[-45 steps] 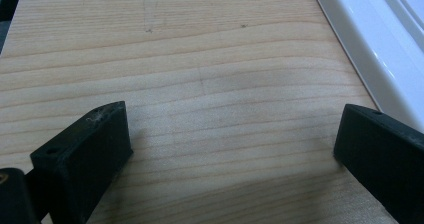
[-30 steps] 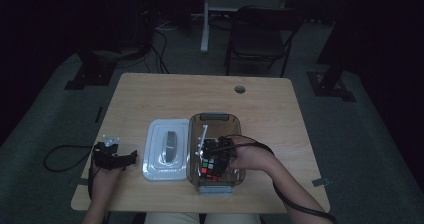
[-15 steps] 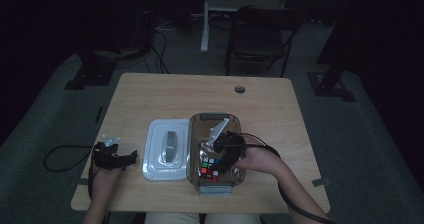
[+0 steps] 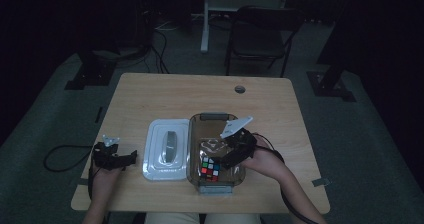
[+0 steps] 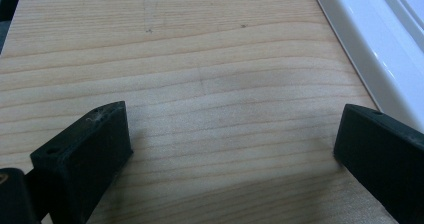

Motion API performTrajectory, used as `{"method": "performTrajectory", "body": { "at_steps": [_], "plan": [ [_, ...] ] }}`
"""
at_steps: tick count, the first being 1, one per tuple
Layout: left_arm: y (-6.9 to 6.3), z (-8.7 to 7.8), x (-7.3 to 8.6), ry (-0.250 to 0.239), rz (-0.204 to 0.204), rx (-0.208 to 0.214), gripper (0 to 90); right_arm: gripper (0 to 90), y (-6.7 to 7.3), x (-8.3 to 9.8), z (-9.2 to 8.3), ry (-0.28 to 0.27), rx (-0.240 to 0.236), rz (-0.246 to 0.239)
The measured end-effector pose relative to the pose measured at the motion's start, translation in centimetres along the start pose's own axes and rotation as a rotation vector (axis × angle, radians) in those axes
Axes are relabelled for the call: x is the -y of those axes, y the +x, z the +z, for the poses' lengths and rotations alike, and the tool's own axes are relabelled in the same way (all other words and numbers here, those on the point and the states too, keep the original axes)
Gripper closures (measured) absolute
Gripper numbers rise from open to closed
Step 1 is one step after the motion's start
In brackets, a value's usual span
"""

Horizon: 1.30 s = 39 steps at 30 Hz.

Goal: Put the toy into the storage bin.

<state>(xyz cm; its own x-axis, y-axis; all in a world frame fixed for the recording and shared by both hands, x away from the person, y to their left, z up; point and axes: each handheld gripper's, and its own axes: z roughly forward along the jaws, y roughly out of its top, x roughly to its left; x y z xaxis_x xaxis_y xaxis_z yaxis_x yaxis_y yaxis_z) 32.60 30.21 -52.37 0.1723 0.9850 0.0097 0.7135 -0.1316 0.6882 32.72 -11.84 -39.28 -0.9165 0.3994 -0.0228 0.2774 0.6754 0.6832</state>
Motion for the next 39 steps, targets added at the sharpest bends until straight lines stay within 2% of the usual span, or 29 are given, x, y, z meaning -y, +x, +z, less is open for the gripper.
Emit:
{"method": "performTrajectory", "body": {
  "at_steps": [1,5,9,12,16,18,19,23,24,26,29,30,32,35,39],
  "plan": [
    [0.0,0.0,0.0,0.0,0.0,0.0,2.4,11.9,-0.1,0.4,-0.7,-0.051,0.018,0.021],
    [0.0,0.0,0.0,0.0,0.0,0.0,2.3,11.4,-0.4,1.2,-1.5,-0.111,0.03,0.055],
    [0.0,0.0,0.0,0.0,0.0,0.0,2.3,11.5,-0.8,2.3,-2.4,-0.172,0.081,0.08],
    [0.0,0.0,0.0,-0.001,0.0,0.0,2.3,11.5,-1.0,2.9,-2.7,-0.198,0.092,0.101],
    [0.0,0.0,0.0,0.0,0.0,0.0,2.4,11.5,-1.6,4.5,-3.0,-0.23,0.144,0.149],
    [0.0,0.0,0.0,0.0,0.001,0.0,2.3,11.4,-1.7,4.7,-3.1,-0.238,0.147,0.159],
    [0.0,0.0,0.0,0.001,0.0,0.0,2.4,11.5,-2.0,5.4,-3.4,-0.275,0.191,0.181],
    [0.0,0.0,0.0,0.001,0.0,0.0,2.3,11.5,-2.5,6.5,-4.2,-0.321,0.243,0.22],
    [0.0,0.0,0.0,0.001,0.0,0.0,2.3,11.5,-2.5,6.5,-4.2,-0.321,0.243,0.22],
    [0.0,0.0,0.0,0.001,0.0,0.0,2.4,11.5,-3.0,7.6,-5.1,-0.357,0.286,0.246],
    [0.0,0.0,0.0,0.001,0.0,0.0,2.4,11.5,-3.3,8.5,-5.7,-0.392,0.32,0.268],
    [0.0,0.0,0.0,0.001,0.0,0.0,2.3,11.5,-3.3,8.5,-5.7,-0.392,0.32,0.268],
    [0.0,0.0,0.0,0.001,0.001,0.001,2.4,11.5,-3.5,9.6,-5.9,-0.418,0.355,0.29],
    [0.0,0.0,0.0,0.001,0.001,0.001,2.3,11.5,-3.6,11.1,-5.8,-0.411,0.393,0.309],
    [0.0,0.0,0.0,0.003,0.011,0.009,2.3,11.6,-4.0,13.4,-5.2,-0.414,0.408,0.373]
  ]
}}
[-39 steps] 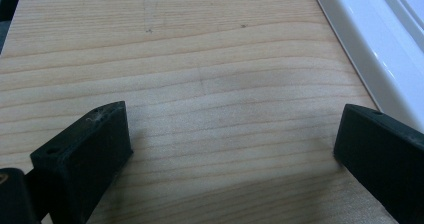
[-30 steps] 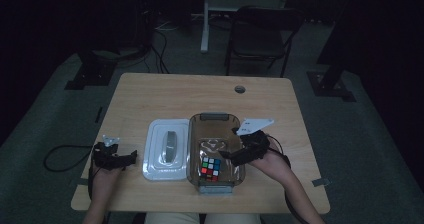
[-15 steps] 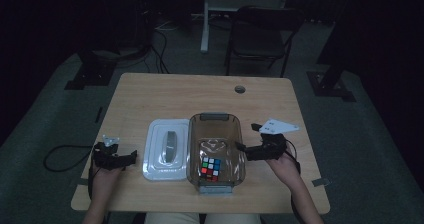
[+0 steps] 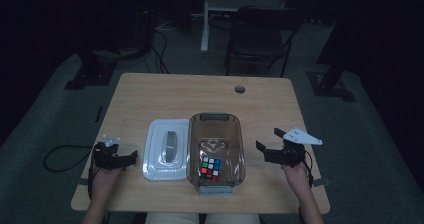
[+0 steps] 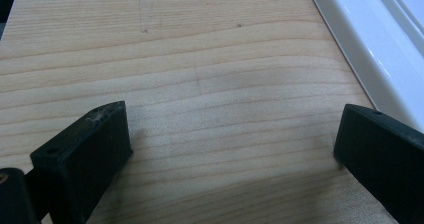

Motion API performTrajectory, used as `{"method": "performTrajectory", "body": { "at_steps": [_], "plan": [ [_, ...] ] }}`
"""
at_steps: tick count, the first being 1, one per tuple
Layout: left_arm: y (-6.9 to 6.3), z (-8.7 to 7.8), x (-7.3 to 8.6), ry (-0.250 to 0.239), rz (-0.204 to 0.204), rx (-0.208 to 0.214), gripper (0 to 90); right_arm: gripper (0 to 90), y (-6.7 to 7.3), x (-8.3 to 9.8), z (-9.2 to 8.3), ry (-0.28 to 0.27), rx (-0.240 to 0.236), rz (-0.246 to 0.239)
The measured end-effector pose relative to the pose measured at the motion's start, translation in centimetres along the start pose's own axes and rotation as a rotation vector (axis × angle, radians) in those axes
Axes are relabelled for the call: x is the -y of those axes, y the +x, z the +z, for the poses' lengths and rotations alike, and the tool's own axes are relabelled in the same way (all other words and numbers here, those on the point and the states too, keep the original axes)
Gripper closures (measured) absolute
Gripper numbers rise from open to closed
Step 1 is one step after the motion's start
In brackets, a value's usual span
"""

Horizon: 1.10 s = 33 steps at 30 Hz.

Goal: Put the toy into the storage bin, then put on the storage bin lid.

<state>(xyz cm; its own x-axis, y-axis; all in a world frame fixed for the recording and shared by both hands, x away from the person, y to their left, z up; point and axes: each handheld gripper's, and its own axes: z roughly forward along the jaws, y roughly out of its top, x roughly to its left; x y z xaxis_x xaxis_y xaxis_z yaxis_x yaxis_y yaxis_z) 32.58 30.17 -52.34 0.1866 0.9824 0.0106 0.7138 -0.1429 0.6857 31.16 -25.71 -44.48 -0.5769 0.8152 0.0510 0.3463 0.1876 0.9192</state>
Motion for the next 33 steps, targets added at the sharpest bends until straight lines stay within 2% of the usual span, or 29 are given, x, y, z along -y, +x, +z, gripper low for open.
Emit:
{"method": "performTrajectory", "body": {
  "at_steps": [3,6,7,8,10,11,13,15,18,21,23,28,29,33],
  "plan": [
    [0.0,0.0,0.0,0.001,0.002,0.003,2.3,11.6,-0.5,1.6,0.1,0.017,0.006,0.036],
    [0.1,-0.1,0.0,0.001,0.017,0.017,2.4,11.6,-0.7,3.2,0.4,0.054,0.011,0.05],
    [0.1,-0.1,0.0,0.001,0.017,0.017,2.3,11.6,-0.7,3.2,0.4,0.054,0.011,0.05],
    [0.1,-0.1,0.1,0.001,0.018,0.018,2.4,11.6,-0.9,4.5,0.8,0.08,0.034,0.054],
    [0.1,-0.1,0.1,0.001,0.018,0.018,2.4,11.6,-0.9,5.0,0.9,0.087,0.037,0.06],
    [0.0,-0.1,0.1,-0.001,0.016,0.016,2.3,11.6,-1.1,5.9,1.3,0.109,0.043,0.072],
    [0.0,-0.1,0.1,-0.001,0.012,0.012,2.3,11.6,-1.3,6.6,1.7,0.14,0.06,0.069],
    [-0.1,-0.1,0.1,-0.003,0.015,0.015,2.3,11.6,-1.4,7.0,2.0,0.173,0.076,0.063],
    [-0.2,-0.1,0.1,-0.001,0.027,0.026,2.3,11.6,-1.5,7.2,2.2,0.192,0.122,0.062],
    [-0.2,-0.1,0.2,-0.002,0.027,0.027,2.3,11.7,-1.6,7.4,2.4,0.214,0.133,0.068],
    [-0.2,-0.1,0.2,-0.002,0.027,0.027,2.3,11.6,-1.6,7.4,2.7,0.249,0.151,0.063],
    [-0.2,-0.1,0.2,-0.002,0.028,0.027,2.2,11.6,-1.5,7.4,3.0,0.282,0.173,0.052],
    [-0.2,-0.1,0.1,-0.002,0.028,0.026,2.3,12.3,-1.5,7.3,3.4,0.315,0.183,0.053],
    [-0.2,-0.1,0.2,-0.001,0.027,0.026,2.3,12.7,-1.5,7.3,3.8,0.351,0.174,0.059]
  ]
}}
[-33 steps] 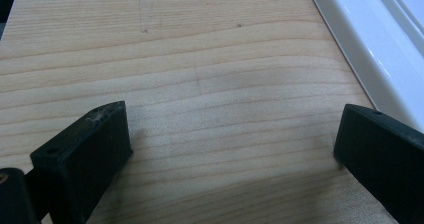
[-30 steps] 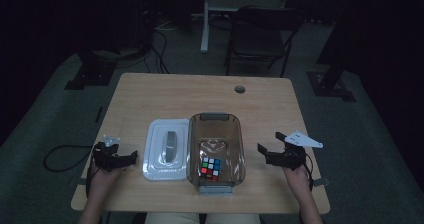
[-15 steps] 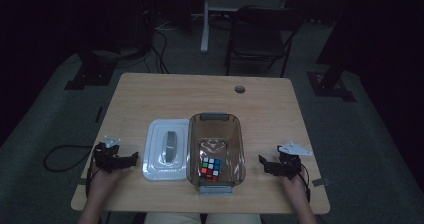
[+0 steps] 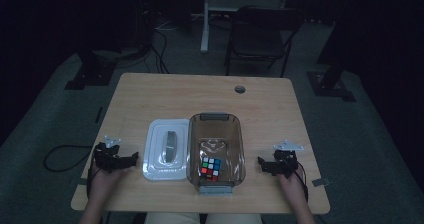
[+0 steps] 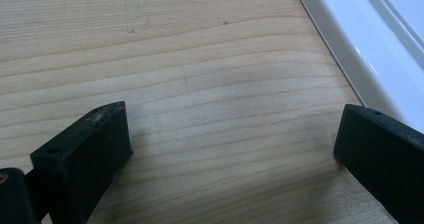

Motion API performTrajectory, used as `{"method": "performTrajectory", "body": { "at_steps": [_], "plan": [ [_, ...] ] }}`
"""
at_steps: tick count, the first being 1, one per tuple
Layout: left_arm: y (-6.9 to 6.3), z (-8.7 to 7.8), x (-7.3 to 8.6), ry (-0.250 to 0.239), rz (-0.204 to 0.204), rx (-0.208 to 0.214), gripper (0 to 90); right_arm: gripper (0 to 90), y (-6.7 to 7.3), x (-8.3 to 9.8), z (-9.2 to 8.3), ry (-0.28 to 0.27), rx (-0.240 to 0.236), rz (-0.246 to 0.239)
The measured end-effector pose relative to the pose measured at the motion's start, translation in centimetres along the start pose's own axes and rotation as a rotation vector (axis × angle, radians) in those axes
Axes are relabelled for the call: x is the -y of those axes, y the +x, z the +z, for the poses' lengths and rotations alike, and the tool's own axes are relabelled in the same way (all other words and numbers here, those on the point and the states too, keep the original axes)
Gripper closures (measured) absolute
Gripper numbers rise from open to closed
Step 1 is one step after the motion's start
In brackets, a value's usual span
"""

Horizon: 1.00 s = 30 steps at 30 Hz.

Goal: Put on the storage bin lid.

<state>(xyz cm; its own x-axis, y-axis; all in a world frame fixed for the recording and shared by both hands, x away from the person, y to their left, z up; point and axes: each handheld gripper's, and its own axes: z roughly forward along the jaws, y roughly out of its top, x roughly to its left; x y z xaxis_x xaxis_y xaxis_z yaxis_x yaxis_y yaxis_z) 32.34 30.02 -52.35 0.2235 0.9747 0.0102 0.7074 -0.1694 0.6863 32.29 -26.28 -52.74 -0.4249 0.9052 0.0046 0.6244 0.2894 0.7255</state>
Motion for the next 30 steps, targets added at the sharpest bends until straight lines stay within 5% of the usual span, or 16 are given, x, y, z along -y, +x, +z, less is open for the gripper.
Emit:
{"method": "performTrajectory", "body": {
  "at_steps": [6,11,22,30],
  "plan": [
    [0.0,-0.4,-0.2,0.014,-0.025,0.047,2.4,11.8,0.0,0.0,0.0,0.002,0.008,0.005],
    [-0.6,-0.9,-0.4,0.016,-0.002,0.044,2.4,11.8,-0.1,0.0,0.0,0.002,0.013,0.009],
    [-4.3,-2.5,-1.9,0.008,0.061,0.157,2.7,11.8,-0.1,0.0,0.0,0.003,0.021,0.022],
    [-6.4,-2.0,-2.3,0.002,0.105,0.204,2.7,11.8,-0.1,0.0,0.0,0.004,0.021,0.022]
  ]
}}
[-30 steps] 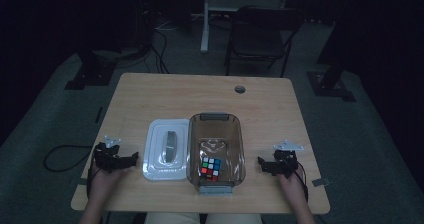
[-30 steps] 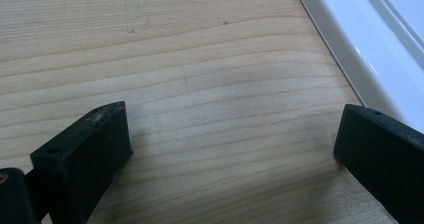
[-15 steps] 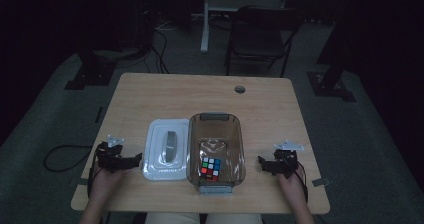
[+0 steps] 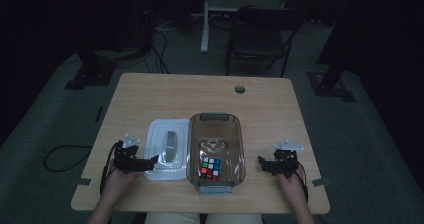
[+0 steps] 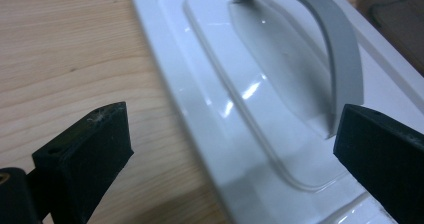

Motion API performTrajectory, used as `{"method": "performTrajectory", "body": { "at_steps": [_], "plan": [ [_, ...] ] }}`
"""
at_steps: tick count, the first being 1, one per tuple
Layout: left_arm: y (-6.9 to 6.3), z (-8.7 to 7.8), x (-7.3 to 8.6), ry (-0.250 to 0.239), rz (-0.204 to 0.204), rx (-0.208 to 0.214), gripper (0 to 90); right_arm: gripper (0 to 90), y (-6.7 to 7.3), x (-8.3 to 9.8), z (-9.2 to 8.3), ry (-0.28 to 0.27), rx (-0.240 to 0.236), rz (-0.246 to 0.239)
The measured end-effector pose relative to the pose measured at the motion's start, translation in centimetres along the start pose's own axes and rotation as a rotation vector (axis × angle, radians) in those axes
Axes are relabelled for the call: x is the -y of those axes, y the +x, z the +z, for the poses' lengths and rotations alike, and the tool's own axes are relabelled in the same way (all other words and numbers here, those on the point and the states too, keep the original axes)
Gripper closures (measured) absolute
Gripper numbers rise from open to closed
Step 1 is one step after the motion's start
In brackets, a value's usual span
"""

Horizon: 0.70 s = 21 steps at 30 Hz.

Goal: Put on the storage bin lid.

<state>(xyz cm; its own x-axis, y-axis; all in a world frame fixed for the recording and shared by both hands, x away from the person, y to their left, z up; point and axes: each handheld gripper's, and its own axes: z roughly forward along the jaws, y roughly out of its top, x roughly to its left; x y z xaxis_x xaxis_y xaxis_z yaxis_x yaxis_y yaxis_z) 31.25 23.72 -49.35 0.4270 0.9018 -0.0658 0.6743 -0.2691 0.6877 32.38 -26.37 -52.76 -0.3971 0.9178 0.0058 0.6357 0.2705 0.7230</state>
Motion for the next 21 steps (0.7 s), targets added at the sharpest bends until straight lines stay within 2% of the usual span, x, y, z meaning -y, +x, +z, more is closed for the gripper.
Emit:
{"method": "performTrajectory", "body": {
  "at_steps": [4,6,9,14,18,21],
  "plan": [
    [-0.6,0.5,-0.2,0.002,0.014,0.021,2.7,11.8,0.0,0.0,0.0,0.0,0.0,0.0],
    [-1.3,0.7,-0.4,-0.011,0.021,0.055,2.7,11.8,0.0,0.0,0.0,0.0,0.0,0.0],
    [-2.0,1.1,-0.7,-0.007,0.052,0.056,2.7,11.8,0.0,0.0,0.0,0.0,0.0,0.0],
    [-3.0,1.7,-1.3,-0.017,0.067,0.074,2.7,11.8,0.0,0.0,0.0,0.0,0.0,0.0],
    [-3.7,2.0,-1.8,-0.029,0.088,0.064,3.5,12.1,0.0,0.0,0.0,0.0,-0.001,0.001],
    [-3.9,2.2,-2.2,-0.04,0.086,0.062,5.2,12.0,0.0,0.0,0.0,-0.001,-0.004,-0.004]
  ]
}}
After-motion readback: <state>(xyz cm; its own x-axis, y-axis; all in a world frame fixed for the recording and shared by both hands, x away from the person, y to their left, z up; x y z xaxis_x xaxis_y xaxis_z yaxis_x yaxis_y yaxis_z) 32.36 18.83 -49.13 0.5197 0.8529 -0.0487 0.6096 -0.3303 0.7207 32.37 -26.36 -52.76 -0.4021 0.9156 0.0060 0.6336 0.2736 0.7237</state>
